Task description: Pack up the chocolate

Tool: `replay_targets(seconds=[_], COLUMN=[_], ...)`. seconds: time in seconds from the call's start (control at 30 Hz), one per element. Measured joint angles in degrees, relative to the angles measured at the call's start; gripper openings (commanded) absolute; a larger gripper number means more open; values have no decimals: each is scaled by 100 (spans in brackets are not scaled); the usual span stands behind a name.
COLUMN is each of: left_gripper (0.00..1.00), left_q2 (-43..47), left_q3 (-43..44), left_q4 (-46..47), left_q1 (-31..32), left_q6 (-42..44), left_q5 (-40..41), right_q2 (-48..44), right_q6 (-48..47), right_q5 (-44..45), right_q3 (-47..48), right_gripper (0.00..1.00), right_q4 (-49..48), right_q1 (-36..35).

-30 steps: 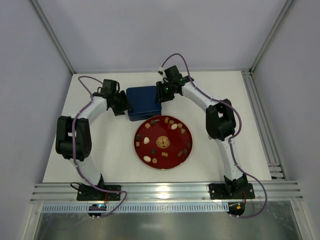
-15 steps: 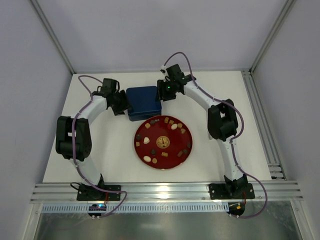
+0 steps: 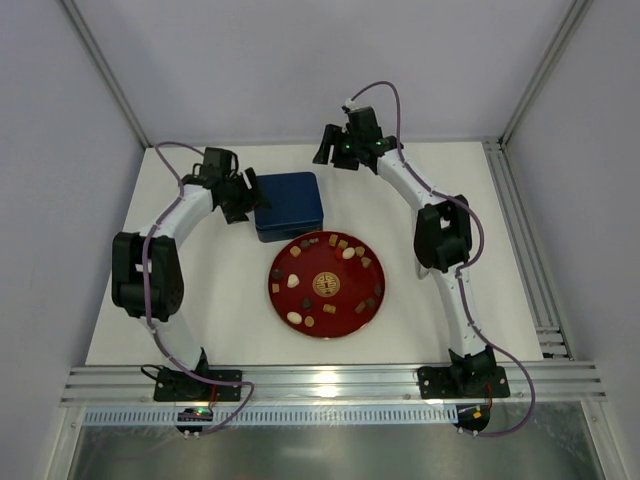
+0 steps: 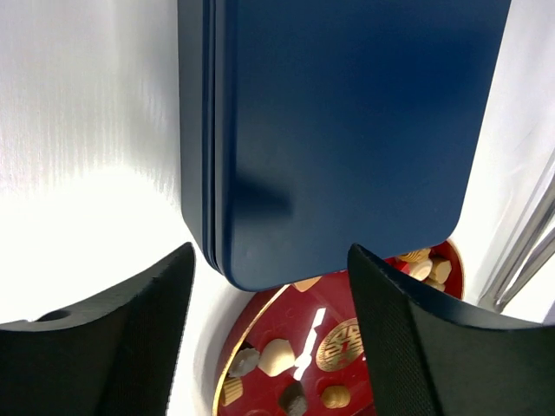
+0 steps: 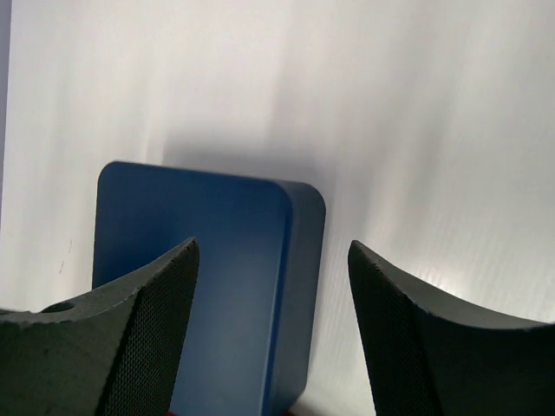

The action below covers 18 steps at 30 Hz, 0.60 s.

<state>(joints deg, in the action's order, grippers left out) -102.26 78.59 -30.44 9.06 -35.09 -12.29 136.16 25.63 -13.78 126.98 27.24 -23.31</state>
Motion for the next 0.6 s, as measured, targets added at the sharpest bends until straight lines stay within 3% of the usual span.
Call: replay_targets(seconds=[0.2, 0.6], left_gripper=[88, 91], left_q2=[-2, -402], left_q3=[2, 79], left_q4=[48, 326], left_q1=[-2, -83], left_q6=[-24, -68], left_q5=[-83, -297], right_q2=[684, 1349], right_q6=[413, 925], right_q5=[35, 15], right_q3=[407, 1047], right_gripper=[75, 79], right_q4=[-352, -621], right_q1=[-9, -15])
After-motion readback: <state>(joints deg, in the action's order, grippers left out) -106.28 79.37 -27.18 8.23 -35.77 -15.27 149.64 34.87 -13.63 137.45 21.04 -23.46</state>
